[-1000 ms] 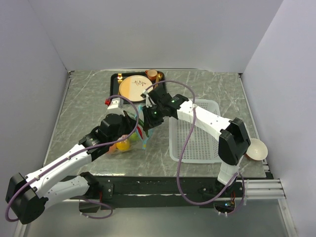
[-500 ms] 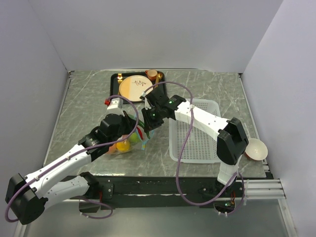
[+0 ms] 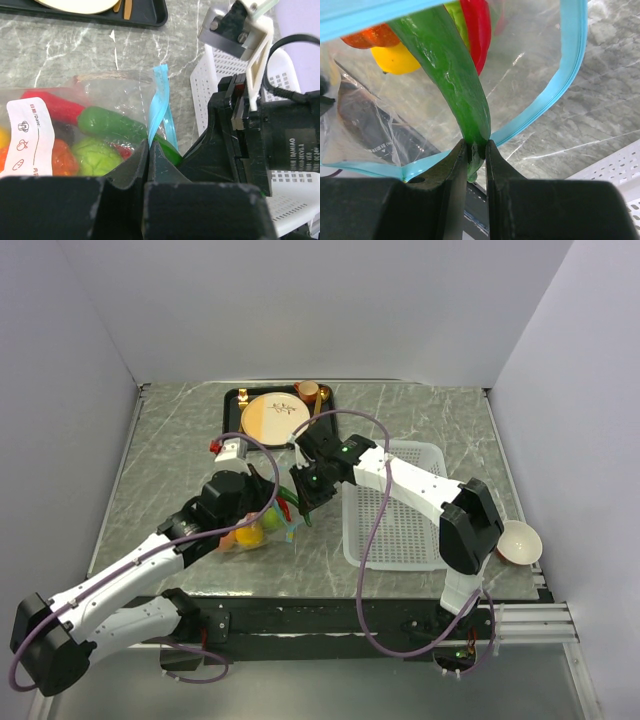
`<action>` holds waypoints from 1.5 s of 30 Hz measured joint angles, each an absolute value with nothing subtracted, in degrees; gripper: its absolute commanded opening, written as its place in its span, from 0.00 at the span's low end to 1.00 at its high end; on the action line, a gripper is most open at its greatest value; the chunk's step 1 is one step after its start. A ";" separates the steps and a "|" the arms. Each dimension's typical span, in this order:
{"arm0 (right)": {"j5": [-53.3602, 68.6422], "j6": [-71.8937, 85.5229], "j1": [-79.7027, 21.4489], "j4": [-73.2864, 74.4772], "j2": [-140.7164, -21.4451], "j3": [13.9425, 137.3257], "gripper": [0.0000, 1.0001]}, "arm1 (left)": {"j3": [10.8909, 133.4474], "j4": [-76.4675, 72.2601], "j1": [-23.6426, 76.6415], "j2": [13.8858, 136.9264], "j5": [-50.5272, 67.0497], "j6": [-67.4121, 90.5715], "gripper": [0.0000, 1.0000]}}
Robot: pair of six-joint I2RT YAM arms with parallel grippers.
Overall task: Place the food in the zip-top bag and seal the zipper
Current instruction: Place the fake vegetable in the zipper food storage bag.
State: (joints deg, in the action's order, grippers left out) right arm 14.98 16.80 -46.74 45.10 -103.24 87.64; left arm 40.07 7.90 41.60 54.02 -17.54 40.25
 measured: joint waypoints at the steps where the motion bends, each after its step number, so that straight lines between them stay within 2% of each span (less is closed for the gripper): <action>1: 15.00 16.67 -46.74 45.23 -103.24 87.72 0.13 | 40.07 7.88 41.58 54.22 -17.32 40.21 0.01; 16: 15.25 15.57 -46.74 45.58 -104.60 91.94 0.15 | 40.07 6.72 41.58 55.96 -14.48 39.83 0.01; 32: 13.19 26.44 -46.76 32.38 -103.09 83.05 0.18 | 40.07 6.76 41.58 53.10 -14.68 39.86 0.01; 35: 13.87 28.73 -46.85 29.15 -102.00 80.60 0.24 | 40.07 6.74 41.58 53.01 -14.87 39.88 0.01; 38: 15.07 30.33 -47.00 26.94 -101.32 79.00 0.36 | 40.07 6.74 41.58 52.97 -14.92 39.92 0.01; 42: 16.16 31.16 -47.40 24.71 -101.10 78.94 0.58 | 40.05 6.74 41.58 52.95 -15.03 40.01 0.01; 45: 16.14 31.03 -47.62 24.01 -100.38 78.91 0.66 | 40.03 6.74 41.58 52.95 -15.40 40.07 0.01</action>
